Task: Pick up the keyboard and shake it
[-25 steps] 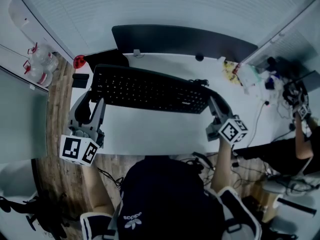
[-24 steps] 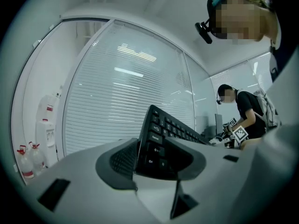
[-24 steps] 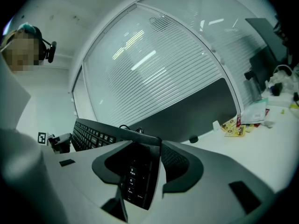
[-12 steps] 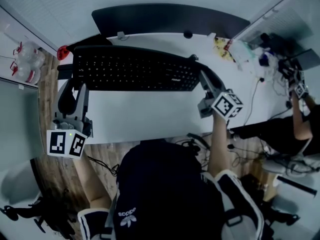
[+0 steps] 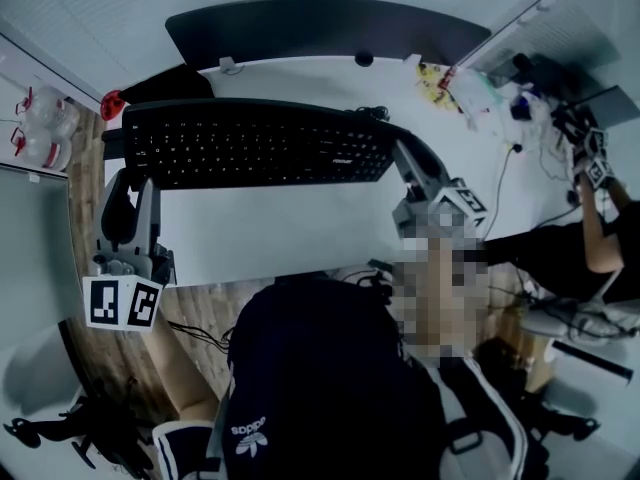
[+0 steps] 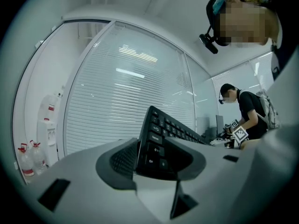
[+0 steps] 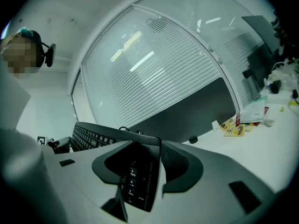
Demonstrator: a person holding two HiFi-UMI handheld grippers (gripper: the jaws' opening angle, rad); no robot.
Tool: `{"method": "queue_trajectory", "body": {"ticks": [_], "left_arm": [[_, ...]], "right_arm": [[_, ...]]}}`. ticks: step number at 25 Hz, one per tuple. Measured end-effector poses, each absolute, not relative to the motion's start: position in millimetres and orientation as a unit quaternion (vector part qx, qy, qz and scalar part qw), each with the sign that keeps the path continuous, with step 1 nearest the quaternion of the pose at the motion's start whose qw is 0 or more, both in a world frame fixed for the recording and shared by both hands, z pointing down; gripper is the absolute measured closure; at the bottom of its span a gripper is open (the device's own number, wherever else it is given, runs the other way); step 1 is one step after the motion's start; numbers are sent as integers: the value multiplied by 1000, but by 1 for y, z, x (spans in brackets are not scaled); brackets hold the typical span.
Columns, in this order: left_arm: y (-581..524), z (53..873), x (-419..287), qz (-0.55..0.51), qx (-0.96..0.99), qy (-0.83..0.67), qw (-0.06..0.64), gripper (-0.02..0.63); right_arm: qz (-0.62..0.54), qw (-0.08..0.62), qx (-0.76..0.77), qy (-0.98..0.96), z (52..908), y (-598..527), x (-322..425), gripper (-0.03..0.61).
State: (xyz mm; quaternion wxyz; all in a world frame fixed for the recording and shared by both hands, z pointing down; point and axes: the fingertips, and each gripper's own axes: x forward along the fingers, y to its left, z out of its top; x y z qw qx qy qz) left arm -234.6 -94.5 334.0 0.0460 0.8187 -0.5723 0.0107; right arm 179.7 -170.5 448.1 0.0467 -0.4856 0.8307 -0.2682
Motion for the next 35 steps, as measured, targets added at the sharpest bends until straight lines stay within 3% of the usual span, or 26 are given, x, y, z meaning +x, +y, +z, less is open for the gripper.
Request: {"method": "queue_trajectory", "body": {"ticks": [14,35], "left_arm": [[-99,346,-238,13,813,-579,56,430],[-94,331,-236,6,818,-574,35,436]], "right_arm": [[-271,20,-482,833,462,-180,178,400],[-244,38,-481,841,441,-168,180,402]]}}
